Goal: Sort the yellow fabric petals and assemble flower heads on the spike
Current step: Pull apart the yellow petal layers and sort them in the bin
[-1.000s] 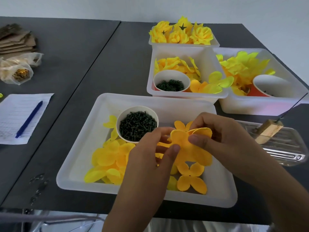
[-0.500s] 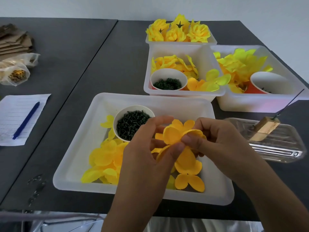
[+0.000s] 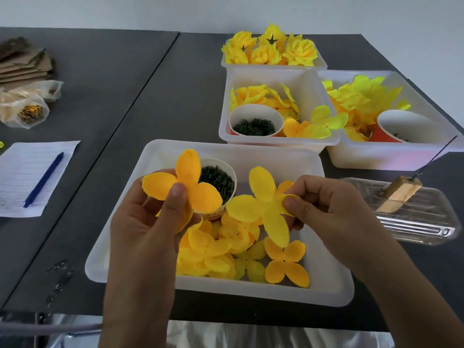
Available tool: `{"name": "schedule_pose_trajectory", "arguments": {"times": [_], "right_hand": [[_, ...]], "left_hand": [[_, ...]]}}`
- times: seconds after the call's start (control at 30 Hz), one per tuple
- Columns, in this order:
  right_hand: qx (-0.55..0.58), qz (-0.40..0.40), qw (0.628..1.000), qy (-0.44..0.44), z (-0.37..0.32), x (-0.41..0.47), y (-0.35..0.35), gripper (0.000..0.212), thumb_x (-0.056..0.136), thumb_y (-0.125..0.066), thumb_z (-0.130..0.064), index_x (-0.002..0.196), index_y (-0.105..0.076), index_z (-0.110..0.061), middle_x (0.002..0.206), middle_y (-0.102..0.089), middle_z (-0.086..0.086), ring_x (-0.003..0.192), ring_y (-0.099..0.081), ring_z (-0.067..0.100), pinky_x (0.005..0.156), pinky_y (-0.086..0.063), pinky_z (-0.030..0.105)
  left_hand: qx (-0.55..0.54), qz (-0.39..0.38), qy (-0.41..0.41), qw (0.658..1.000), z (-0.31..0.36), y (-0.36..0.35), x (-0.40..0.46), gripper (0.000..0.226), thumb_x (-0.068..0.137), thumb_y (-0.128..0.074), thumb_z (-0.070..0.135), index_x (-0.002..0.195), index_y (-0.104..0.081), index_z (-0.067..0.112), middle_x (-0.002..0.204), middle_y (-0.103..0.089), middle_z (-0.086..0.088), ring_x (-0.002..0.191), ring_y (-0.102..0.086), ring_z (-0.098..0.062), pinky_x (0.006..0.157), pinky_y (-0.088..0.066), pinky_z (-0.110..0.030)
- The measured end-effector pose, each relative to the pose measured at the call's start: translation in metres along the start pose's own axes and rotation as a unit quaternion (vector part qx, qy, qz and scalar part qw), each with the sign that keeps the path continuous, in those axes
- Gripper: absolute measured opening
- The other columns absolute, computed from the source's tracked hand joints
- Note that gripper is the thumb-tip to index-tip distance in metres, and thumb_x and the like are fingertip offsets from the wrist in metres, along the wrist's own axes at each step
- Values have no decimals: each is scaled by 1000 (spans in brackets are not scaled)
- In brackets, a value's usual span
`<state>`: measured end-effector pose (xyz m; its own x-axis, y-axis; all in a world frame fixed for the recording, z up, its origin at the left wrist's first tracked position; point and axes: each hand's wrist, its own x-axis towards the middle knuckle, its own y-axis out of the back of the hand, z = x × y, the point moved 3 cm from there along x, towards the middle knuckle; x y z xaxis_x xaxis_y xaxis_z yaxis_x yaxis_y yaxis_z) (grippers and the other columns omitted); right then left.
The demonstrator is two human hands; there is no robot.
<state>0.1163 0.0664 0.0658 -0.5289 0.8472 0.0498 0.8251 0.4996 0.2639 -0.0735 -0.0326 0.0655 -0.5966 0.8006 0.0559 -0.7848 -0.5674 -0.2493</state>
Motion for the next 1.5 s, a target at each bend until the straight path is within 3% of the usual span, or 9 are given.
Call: {"name": "schedule_pose_trajectory", "arguments": {"times": [0.47, 0.6, 0.73, 0.83, 1.0, 1.13, 1.27, 1.37, 1.5], "right_hand": [[-77, 85, 993, 13, -3, 0, -6, 37, 73, -53, -48, 67, -57, -12, 49, -60, 4, 44, -55, 10, 51, -49, 26], [-84, 112, 990, 33, -7, -3, -8, 41, 73, -51, -53, 66, -55, -12, 49, -57, 5, 42, -53, 11, 48, -49, 27], [-75, 157, 983, 54, -10, -6, -11, 37, 78, -53, -47, 64, -54, -13, 48, -52, 10, 41, -46, 18, 43, -43, 30], [-20, 183, 981, 59, -11, -8, -11, 34, 82, -55, -38, 65, -53, -9, 48, -52, 11, 40, -44, 15, 42, -41, 23], [37, 193, 979, 54, -15, -9, -17, 34, 82, -56, -35, 65, -53, -6, 45, -52, 7, 39, -46, 13, 42, -43, 22], [48, 182, 982, 34, -16, -10, -25, 31, 81, -56, -36, 64, -55, -10, 44, -53, 2, 39, -47, 9, 43, -43, 19], [19, 182, 983, 17, -15, -13, -29, 29, 82, -56, -39, 66, -58, -14, 47, -55, 0, 42, -49, 6, 44, -43, 17], [-2, 177, 984, 18, -14, -15, -30, 28, 84, -57, -39, 66, -57, -17, 47, -55, -2, 42, -49, 7, 44, -41, 16], [-6, 153, 988, 17, -12, -17, -30, 27, 84, -57, -39, 67, -57, -18, 49, -57, -1, 43, -51, 7, 45, -42, 16]], "left_hand": [[-5, 10, 21, 1000, 2, 3, -4, 24, 69, -64, 43, 88, -75, 34, 86, -74, 3, 77, -69, -9, 64, -55, -19], [-52, -6, 103, 993, -3, 4, -5, 26, 77, -58, 33, 92, -78, 24, 85, -75, -1, 72, -70, -9, 56, -54, -21], [150, -52, 28, 987, 2, -2, -6, 32, 91, -53, 10, 100, -64, 38, 77, -70, 4, 59, -64, -12, 48, -52, -26], [313, -55, -71, 945, 0, -7, -7, 33, 97, -43, 7, 99, -58, 36, 77, -65, 3, 55, -60, -17, 47, -52, -37], [349, -108, -43, 930, -11, -23, -12, 42, 89, -46, 4, 68, -70, 30, 79, -58, 8, 59, -54, -12, 47, -39, -19], [265, -144, 13, 953, -18, -40, -19, 32, 89, -45, 38, 76, -66, 18, 80, -58, -9, 63, -52, -19, 53, -41, -28], [217, -134, 70, 964, -24, -43, -20, 73, 73, -26, 78, 89, -64, 17, 82, -64, -11, 73, -61, -22, 65, -52, -34], [258, -104, -21, 960, -18, -43, -17, 44, 83, -49, 68, 76, -62, 27, 72, -60, 8, 62, -56, -5, 53, -45, -19], [270, -80, -45, 958, -18, -41, -16, 27, 78, -57, 49, 76, -62, 23, 76, -62, 0, 68, -58, -9, 55, -47, -21]]}}
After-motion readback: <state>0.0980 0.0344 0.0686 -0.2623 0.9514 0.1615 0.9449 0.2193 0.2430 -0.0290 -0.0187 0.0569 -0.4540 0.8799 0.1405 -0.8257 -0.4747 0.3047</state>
